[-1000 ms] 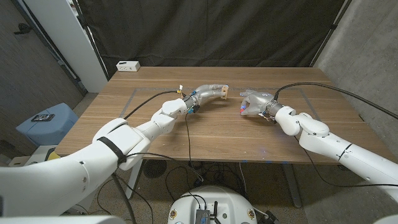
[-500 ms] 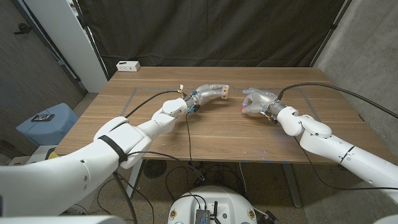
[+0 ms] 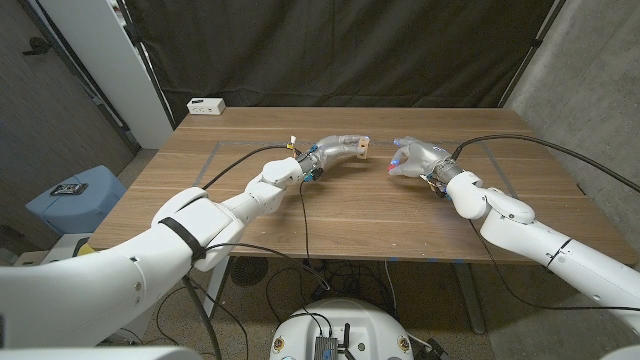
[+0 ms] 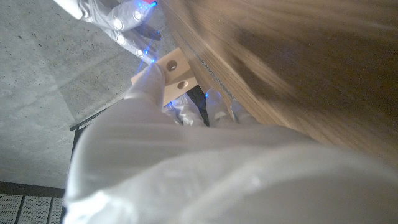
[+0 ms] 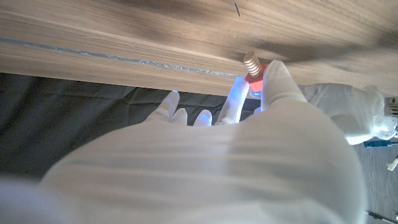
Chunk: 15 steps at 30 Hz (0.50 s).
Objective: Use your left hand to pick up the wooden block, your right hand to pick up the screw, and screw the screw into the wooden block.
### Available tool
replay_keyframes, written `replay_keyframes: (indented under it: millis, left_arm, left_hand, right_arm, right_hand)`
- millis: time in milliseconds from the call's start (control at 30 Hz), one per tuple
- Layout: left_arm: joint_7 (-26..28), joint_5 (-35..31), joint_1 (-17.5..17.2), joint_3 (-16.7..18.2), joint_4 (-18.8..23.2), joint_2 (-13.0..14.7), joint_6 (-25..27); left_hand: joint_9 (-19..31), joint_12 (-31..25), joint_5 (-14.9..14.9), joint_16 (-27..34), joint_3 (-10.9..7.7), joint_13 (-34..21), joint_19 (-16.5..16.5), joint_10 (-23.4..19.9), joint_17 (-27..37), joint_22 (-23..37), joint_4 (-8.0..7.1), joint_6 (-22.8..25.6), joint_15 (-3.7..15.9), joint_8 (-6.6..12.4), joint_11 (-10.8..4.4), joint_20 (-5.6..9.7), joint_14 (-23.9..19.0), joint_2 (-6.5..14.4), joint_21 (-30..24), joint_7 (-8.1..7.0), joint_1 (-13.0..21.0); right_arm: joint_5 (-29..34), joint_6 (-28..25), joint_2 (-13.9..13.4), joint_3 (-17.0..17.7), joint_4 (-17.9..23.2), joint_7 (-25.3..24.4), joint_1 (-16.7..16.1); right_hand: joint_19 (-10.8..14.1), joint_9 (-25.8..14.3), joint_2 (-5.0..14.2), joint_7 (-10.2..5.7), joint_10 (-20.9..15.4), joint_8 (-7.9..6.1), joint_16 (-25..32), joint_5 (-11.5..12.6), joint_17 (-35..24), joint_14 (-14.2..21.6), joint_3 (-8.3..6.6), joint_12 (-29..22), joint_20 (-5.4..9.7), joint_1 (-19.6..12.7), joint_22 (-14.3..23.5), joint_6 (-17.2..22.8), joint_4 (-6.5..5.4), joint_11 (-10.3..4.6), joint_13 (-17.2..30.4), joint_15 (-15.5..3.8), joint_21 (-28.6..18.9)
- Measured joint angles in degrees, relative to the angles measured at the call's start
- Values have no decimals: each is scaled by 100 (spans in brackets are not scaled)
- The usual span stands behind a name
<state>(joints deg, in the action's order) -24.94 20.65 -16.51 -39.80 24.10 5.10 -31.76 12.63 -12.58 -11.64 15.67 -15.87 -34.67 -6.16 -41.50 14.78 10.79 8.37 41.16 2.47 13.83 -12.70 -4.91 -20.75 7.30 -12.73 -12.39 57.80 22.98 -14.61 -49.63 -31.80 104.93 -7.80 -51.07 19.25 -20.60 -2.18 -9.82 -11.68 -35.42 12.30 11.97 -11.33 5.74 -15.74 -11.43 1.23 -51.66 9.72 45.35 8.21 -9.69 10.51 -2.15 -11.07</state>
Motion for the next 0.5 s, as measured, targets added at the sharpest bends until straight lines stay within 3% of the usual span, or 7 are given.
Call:
replay_keyframes:
  millis: [500]
  left_arm:
    - [-7, 44, -100, 33, 97, 12, -22]
  left_hand:
    - [4, 9, 0, 0, 3, 2, 0, 0, 0, 0, 4, 11, 0, 0, 0, 0, 0, -31, 0, 12, -31]
  right_arm:
    - [-641, -253, 105, 311, 289, -392, -270]
  right_hand:
    - [21, -30, 0, 21, -9, -44, 0, 0, 1, 0, 0, 0, -21, 0, 0, -22, 0, 9, 0, 0, 0]
